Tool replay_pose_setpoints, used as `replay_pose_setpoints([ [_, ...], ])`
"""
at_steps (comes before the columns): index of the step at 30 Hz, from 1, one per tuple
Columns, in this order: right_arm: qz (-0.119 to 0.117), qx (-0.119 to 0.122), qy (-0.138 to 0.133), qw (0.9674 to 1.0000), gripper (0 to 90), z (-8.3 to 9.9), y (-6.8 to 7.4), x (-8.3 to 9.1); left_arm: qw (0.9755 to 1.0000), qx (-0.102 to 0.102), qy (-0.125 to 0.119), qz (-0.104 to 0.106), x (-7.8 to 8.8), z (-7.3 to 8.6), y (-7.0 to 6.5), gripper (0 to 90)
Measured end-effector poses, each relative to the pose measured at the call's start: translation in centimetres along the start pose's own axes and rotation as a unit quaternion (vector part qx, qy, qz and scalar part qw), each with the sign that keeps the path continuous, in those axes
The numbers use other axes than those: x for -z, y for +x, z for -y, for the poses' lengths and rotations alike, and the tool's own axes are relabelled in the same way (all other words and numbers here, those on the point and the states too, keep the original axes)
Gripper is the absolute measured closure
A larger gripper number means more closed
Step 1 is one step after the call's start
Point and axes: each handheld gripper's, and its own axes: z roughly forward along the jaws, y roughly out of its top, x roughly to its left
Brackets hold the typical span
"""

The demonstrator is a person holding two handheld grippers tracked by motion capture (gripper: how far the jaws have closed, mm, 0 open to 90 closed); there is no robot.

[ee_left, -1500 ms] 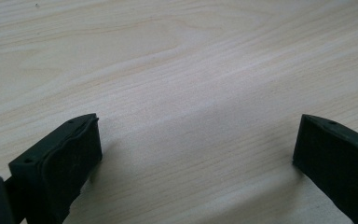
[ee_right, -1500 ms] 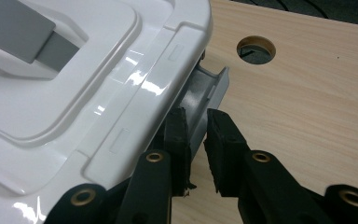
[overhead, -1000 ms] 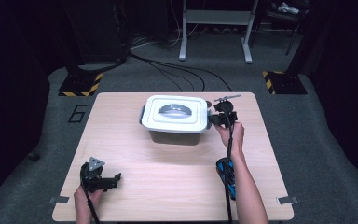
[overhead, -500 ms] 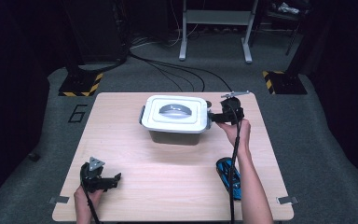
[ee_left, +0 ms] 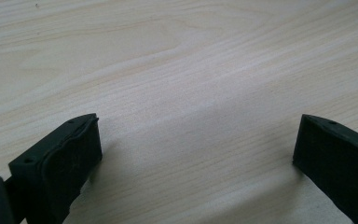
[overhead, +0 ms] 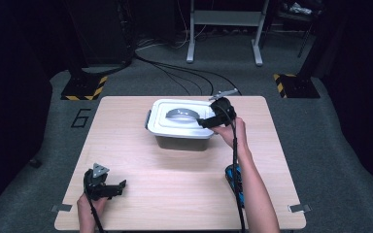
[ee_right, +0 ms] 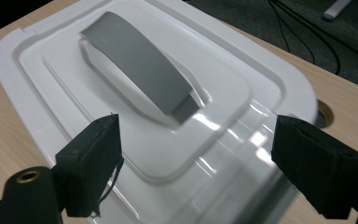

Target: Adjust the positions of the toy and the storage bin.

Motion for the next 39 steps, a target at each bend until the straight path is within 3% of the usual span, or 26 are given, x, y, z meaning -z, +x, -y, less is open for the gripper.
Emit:
replay_pose_setpoints([
  [6, -0.012, 0.035, 0.007, 0.9993, 28.3, -1.6, 1.3, -1.9, 1.0, -0.001, 0.0, 0.0, 0.0, 0.0, 0.0, 1.1],
  [12, -0.037, 0.051, 0.01, 0.9979, 39.7, -2.3, 1.5, -3.2, 1.0, -0.005, 0.007, 0.001, 0.1, 0.0, 0.1, 1.1],
  [16, -0.029, 0.054, 0.016, 0.998, 48.6, -2.2, 1.3, -3.4, 1.0, -0.005, 0.006, 0.0, 0.1, 0.0, 0.1, 1.1],
  [18, -0.038, 0.053, 0.015, 0.9978, 49.7, -2.1, 1.1, -3.4, 1.0, -0.006, 0.006, 0.0, 0.1, 0.0, 0.1, 1.1],
  [26, -0.031, 0.076, 0.032, 0.9961, 54.6, -2.1, 1.5, -3.1, 1.0, -0.001, -0.001, 0.0, 0.0, 0.0, 0.0, 1.1],
  [39, -0.018, 0.071, 0.034, 0.9967, 54.9, -1.1, 2.4, -1.8, 1.0, -0.001, -0.001, 0.0, 0.0, 0.0, 0.0, 1.1],
])
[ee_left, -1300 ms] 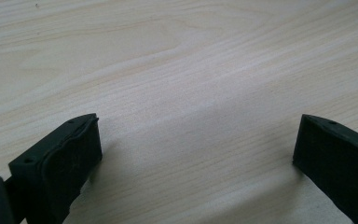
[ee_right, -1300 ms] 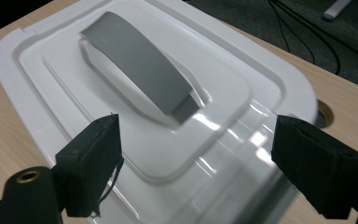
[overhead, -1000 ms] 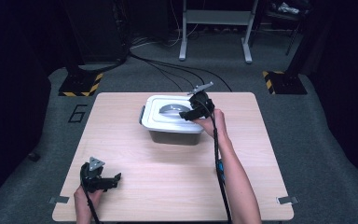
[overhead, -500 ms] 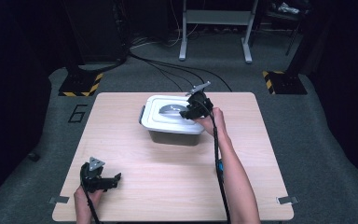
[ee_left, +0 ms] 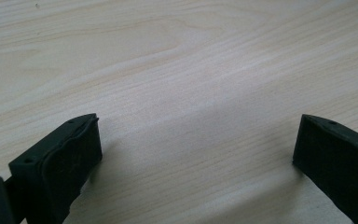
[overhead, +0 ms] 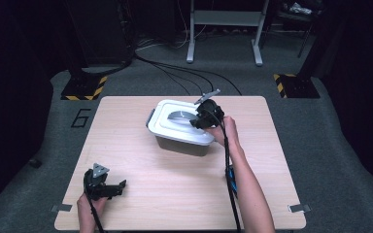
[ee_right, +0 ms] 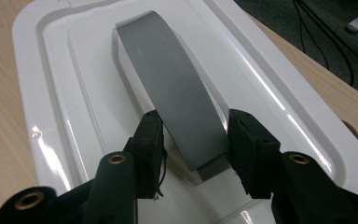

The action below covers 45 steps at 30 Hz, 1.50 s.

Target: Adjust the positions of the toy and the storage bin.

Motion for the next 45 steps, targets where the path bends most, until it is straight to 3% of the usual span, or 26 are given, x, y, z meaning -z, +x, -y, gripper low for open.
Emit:
replay_pose_setpoints([
  [3, -0.014, 0.004, -0.009, 0.9999, 50.1, -0.6, -0.1, 0.2, 1.0, 0.0, 0.001, 0.0, 0.0, 0.0, 0.0, 1.0],
  [7, -0.028, 0.032, -0.011, 0.999, 47.9, -2.0, 0.4, 0.0, 1.0, 0.0, 0.0, 0.0, 0.0, 0.0, 0.0, 1.1],
  [10, -0.025, 0.063, -0.002, 0.9977, 50.2, -2.9, 1.2, -0.6, 1.0, 0.001, 0.0, 0.0, 0.0, 0.0, 0.0, 1.1],
  [13, -0.01, 0.078, 0.0, 0.9969, 55.7, -3.1, 1.4, -1.0, 1.0, 0.0, 0.001, 0.0, 0.0, 0.0, 0.0, 1.1],
  [15, -0.017, 0.07, 0.001, 0.9974, 56.8, -2.9, 1.4, -0.8, 1.0, 0.0, 0.0, 0.0, 0.0, 0.0, 0.0, 1.1],
  [19, -0.016, 0.076, 0.005, 0.9969, 59.1, -2.7, 1.2, -0.5, 1.0, -0.001, 0.001, 0.0, 0.0, 0.0, 0.0, 1.1],
  [26, -0.005, 0.055, 0.011, 0.9984, 62.2, -2.1, 1.0, 0.3, 1.0, 0.0, 0.001, 0.0, 0.0, 0.0, 0.0, 1.1],
  [33, 0.013, 0.007, 0.026, 0.9995, 63.4, -1.5, 0.7, 1.2, 1.0, 0.001, 0.001, 0.0, 0.0, 0.0, 0.0, 1.1],
  [40, 0.04, -0.047, 0.033, 0.9975, 64.7, -0.9, 0.4, 1.8, 1.0, 0.0, 0.0, 0.0, 0.0, 0.0, 0.0, 1.0],
  [45, 0.047, -0.072, 0.031, 0.9958, 65.4, -0.3, 0.3, 2.3, 1.0, 0.0, 0.0, 0.0, 0.0, 0.0, 0.0, 1.1],
])
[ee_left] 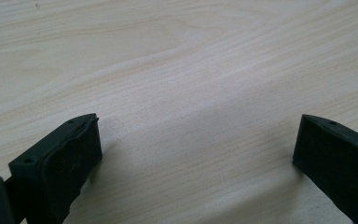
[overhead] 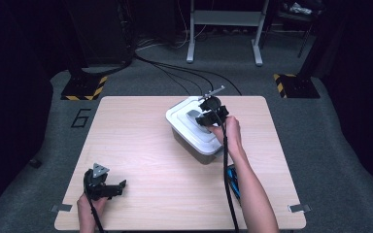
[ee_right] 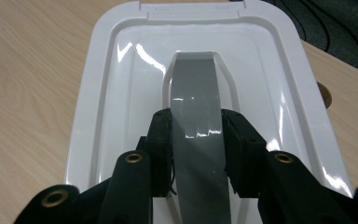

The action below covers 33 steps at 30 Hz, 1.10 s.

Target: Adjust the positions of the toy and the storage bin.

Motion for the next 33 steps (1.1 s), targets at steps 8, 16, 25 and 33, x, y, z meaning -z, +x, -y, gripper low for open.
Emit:
replay_pose_setpoints([
  [8, 0.004, -0.026, 0.007, 0.9996, 65.8, 0.3, 0.2, 0.4, 1.0, 0.0, 0.0, 0.0, 0.0, 0.0, 0.0, 1.1],
  [16, -0.003, -0.053, 0.006, 0.9986, 66.2, 0.6, 0.5, 0.5, 1.0, 0.0, 0.0, 0.0, 0.0, 0.0, 0.0, 1.1],
  [25, -0.022, -0.072, 0.002, 0.9971, 66.9, 0.9, 0.6, 0.6, 1.0, 0.001, 0.001, 0.0, 0.0, 0.0, 0.0, 1.0],
  [33, -0.026, -0.066, -0.005, 0.9974, 66.9, 1.1, 0.9, 0.6, 1.0, 0.001, 0.001, 0.001, 0.0, 0.0, 0.0, 1.0],
])
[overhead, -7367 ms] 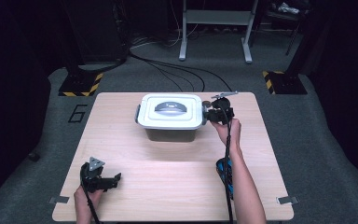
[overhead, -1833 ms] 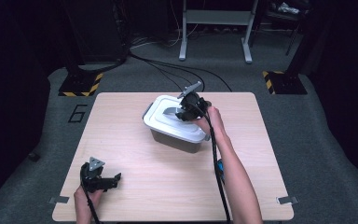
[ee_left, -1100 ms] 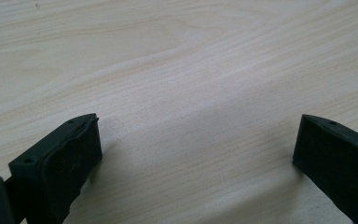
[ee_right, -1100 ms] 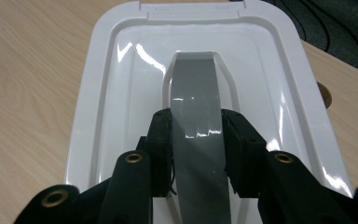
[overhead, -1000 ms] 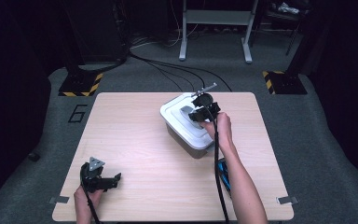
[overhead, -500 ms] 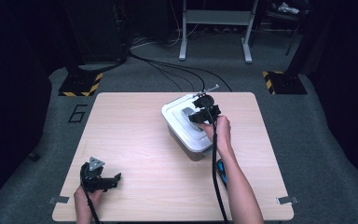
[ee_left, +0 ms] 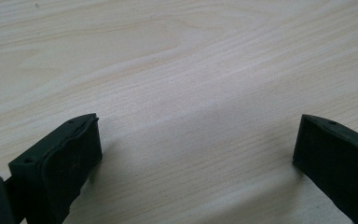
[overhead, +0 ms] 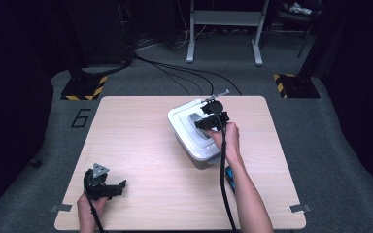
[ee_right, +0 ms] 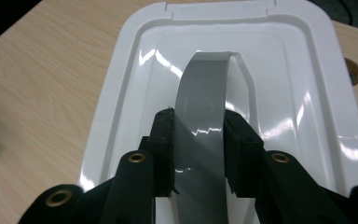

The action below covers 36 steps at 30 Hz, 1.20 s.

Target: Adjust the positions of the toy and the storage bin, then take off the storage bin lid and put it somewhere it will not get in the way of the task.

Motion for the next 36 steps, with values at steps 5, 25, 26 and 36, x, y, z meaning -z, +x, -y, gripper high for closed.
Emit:
replay_pose_setpoints([
  [5, 0.048, 0.042, -0.006, 0.9979, 55.0, -0.2, 0.9, -0.1, 1.0, 0.0, 0.0, 0.0, 0.0, 0.0, 0.0, 1.0],
  [25, 0.063, 0.066, -0.048, 0.9947, 66.5, -0.8, 1.7, 1.4, 1.0, 0.0, 0.0, 0.0, 0.0, 0.0, 0.0, 1.0],
  [26, 0.062, 0.07, -0.048, 0.9944, 66.4, -0.8, 1.7, 1.6, 1.0, 0.0, 0.0, 0.0, 0.0, 0.0, 0.0, 1.1],
  [36, 0.072, 0.063, -0.062, 0.9935, 66.4, -0.9, 0.9, 3.6, 1.0, 0.0, 0.0, 0.0, 0.0, 0.0, 0.0, 1.0],
])
